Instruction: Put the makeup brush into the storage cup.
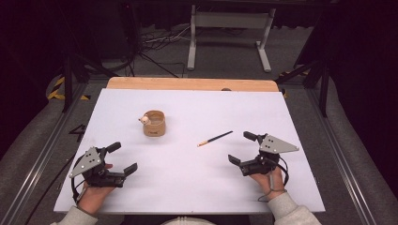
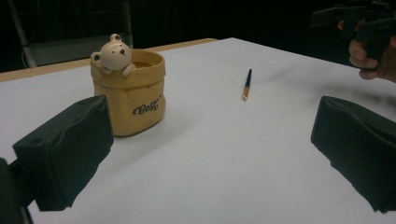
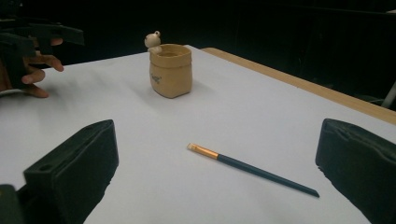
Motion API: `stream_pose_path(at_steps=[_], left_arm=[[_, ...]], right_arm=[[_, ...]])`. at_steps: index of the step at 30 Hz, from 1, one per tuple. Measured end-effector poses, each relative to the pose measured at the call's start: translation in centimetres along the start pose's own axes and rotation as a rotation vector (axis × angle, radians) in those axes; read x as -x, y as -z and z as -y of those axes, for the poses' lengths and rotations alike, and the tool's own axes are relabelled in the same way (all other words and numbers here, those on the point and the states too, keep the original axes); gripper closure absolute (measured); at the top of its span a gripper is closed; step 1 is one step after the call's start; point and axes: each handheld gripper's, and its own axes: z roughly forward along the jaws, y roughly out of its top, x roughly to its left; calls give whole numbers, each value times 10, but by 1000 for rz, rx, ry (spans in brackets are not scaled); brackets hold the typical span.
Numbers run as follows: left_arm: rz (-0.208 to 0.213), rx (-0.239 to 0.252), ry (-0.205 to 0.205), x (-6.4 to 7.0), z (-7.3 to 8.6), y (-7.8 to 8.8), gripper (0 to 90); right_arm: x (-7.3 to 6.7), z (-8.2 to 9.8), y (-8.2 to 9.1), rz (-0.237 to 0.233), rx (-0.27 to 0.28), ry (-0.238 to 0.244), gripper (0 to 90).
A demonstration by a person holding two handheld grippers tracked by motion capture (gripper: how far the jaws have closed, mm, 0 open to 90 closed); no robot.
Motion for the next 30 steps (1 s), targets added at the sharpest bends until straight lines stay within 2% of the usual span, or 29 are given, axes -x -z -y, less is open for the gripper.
stream_pose_path(at_steps=[2,5,6,8,11,15,17,22,28,30], left_arm=[[10,5,7,-1,0,0,0],[14,24,4,-1,1,0,0],[25,7,8,-1,0,-1,0],[31,5,2,-1,0,-1,0],[46,-40,-4,0,-2,-3,3],[71,-54,-7,1,-2,-5,3],[69,-54,-15,0,-2,-6,3],[52,-49,-12,-1,-3,-5,3],[59,-50,8,-2,-3,-4,9],[62,-55,-2,-2,-4,-3,11]], right_arm=[[4,-6,-3,-9,-21,4,0],[9,-14,-7,-26,-61,35,16],[10,-16,-8,-27,-66,40,16],[12,-19,-10,-25,-80,45,16],[15,-27,-14,-27,-118,67,16],[19,-34,-18,-25,-150,77,14],[22,-38,-21,-26,-173,80,14],[28,-48,-31,-29,-255,95,16],[37,-57,-49,-57,-398,105,28],[38,-60,-54,-62,-434,120,28]])
